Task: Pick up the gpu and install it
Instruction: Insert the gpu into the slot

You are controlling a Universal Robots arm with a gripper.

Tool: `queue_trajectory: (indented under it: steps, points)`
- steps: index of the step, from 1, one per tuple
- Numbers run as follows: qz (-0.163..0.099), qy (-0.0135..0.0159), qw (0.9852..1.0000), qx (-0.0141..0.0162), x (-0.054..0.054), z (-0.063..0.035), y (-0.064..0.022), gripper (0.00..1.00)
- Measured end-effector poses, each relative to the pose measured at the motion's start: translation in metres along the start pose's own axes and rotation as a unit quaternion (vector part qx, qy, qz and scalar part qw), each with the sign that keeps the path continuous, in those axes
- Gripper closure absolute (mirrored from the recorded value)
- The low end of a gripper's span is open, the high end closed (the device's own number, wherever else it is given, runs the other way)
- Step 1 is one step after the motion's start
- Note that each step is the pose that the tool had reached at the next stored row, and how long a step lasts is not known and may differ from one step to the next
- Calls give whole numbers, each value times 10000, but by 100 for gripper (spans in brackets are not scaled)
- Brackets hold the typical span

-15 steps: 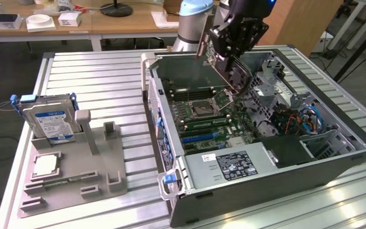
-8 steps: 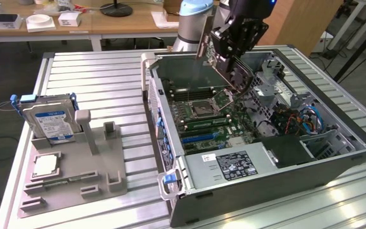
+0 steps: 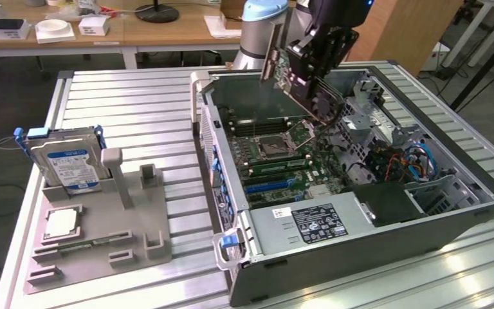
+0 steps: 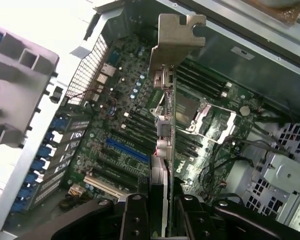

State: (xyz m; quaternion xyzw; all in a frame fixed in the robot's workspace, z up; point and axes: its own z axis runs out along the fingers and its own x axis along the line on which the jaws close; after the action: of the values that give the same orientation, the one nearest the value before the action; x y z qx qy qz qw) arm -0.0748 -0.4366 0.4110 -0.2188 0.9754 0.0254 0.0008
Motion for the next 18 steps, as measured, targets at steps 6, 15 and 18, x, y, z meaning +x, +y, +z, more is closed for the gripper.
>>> queue_trajectory:
  steps: [6, 15, 18]
  points:
    - [-451, 24, 9990, 29, 0, 13, -1, 72]
    - [-1057, 29, 9943, 125, 1, 43, -2, 72]
    - [-1243, 26, 9921, 162, 1, 54, -3, 72]
